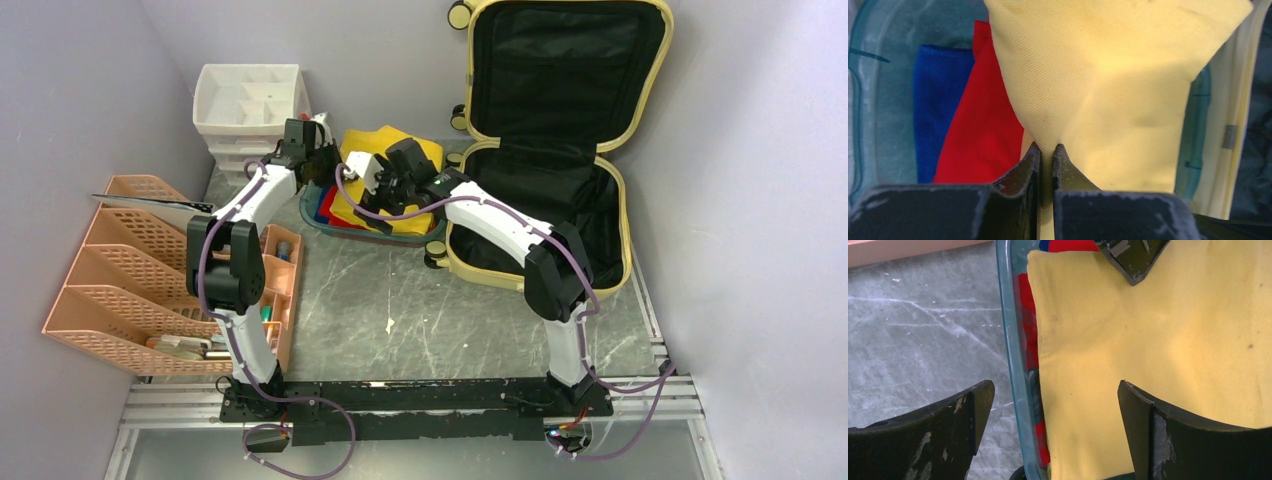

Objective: Open, take out, and arrange the luggage
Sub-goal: Adjust the clothes in the bin.

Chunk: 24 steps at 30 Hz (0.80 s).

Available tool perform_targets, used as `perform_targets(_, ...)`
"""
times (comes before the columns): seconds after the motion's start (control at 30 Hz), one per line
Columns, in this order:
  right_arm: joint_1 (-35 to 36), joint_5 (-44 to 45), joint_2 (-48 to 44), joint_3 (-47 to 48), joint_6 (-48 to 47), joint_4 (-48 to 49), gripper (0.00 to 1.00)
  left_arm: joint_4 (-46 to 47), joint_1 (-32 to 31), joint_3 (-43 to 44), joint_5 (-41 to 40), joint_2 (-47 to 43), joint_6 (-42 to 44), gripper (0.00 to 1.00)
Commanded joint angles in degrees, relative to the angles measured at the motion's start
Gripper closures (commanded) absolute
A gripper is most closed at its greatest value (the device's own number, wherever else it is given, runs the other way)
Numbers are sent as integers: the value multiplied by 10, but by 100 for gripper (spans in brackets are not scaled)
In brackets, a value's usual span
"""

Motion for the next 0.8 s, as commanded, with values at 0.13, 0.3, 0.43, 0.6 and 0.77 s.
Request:
perform_targets(0.13, 47, 94, 18, 8, 10, 75, 0, 75, -2, 16, 85, -2, -95, 95)
perform_targets(0.3, 59, 136, 33, -18, 41, 130, 0, 80, -1, 19, 91, 0, -108, 95)
perform_targets(0.43, 73, 162, 52, -25, 54, 159, 0, 87, 0, 17, 96, -1, -119, 95)
perform_targets(0.6, 92, 243, 74, -16, 78, 195, 0, 94, 1, 12, 102, -7, -134, 95)
perform_targets(0.77, 102, 303, 94, -10, 100, 223, 0, 99, 1, 8, 105, -8, -139, 95)
